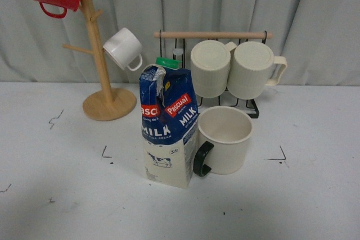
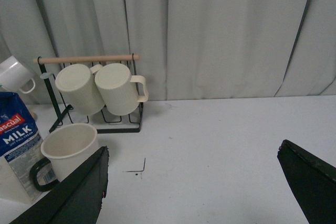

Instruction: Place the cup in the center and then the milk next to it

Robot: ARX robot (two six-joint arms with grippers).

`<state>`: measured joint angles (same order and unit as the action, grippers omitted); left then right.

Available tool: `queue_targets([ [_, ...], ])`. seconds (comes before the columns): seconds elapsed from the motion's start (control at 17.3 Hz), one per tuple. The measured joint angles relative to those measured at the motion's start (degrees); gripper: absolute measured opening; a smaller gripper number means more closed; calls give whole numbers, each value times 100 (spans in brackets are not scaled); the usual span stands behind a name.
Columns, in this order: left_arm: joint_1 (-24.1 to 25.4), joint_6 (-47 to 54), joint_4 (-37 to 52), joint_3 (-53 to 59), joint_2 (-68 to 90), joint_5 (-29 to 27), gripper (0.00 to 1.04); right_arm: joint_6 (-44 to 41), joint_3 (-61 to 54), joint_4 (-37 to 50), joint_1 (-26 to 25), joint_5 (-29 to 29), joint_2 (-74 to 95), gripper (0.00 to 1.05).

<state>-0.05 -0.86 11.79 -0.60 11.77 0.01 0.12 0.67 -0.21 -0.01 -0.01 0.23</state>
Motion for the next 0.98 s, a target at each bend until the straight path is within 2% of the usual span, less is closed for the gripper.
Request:
queue_targets([
  [0.12,0,0,-175,0,-188,-2,2,0,0,0,0,0,0,98],
  [0.23,0,0,-1224,-4,-1102,-7,2,0,0,0,0,2,0,98],
  [0.41,0,2,-1191,-2,-1143,-4,2,0,0,0,0,2,0,98],
  [0.81,0,2,-1198,-2,-1143,-2,96,0,0,-4,0,0,0,98],
  [0.98,0,7,-1198,-2,-1143,-2,98,0,0,0,0,0,0,98],
])
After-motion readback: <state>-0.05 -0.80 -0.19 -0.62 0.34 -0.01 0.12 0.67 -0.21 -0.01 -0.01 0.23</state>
